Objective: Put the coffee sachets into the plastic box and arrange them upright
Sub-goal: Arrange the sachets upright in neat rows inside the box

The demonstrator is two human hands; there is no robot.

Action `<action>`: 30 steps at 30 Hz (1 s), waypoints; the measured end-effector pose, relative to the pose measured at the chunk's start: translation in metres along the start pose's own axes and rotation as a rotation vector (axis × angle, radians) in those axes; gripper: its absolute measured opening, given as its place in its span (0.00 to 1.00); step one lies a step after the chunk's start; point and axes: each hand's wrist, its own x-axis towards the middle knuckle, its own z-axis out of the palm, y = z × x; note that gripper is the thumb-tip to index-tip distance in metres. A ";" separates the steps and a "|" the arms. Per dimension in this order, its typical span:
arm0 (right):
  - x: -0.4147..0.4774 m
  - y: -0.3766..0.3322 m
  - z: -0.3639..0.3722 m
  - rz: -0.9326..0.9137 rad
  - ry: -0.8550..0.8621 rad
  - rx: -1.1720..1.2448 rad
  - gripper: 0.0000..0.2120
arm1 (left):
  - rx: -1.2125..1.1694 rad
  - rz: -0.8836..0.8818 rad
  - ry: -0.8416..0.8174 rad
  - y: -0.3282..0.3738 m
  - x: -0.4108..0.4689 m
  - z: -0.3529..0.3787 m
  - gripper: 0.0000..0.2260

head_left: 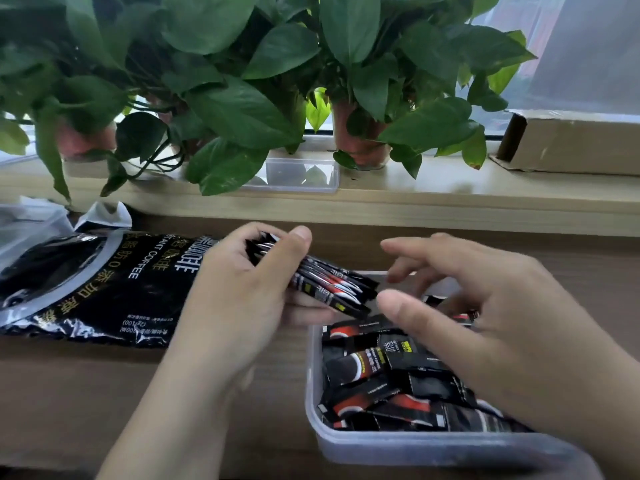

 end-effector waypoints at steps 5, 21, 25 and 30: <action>0.007 0.010 -0.023 0.028 -0.155 -0.079 0.09 | -0.038 -0.049 -0.017 0.001 0.010 -0.016 0.12; 0.044 0.032 0.026 -0.473 -0.848 -0.417 0.25 | 0.341 -0.092 -0.798 0.005 0.019 -0.053 0.10; 0.039 0.041 0.014 -0.454 -0.868 -0.436 0.24 | 0.357 -0.055 -0.816 0.002 0.021 -0.053 0.08; 0.034 0.043 0.005 -0.424 -0.798 -0.440 0.17 | 0.311 -0.087 -0.788 -0.001 0.021 -0.051 0.08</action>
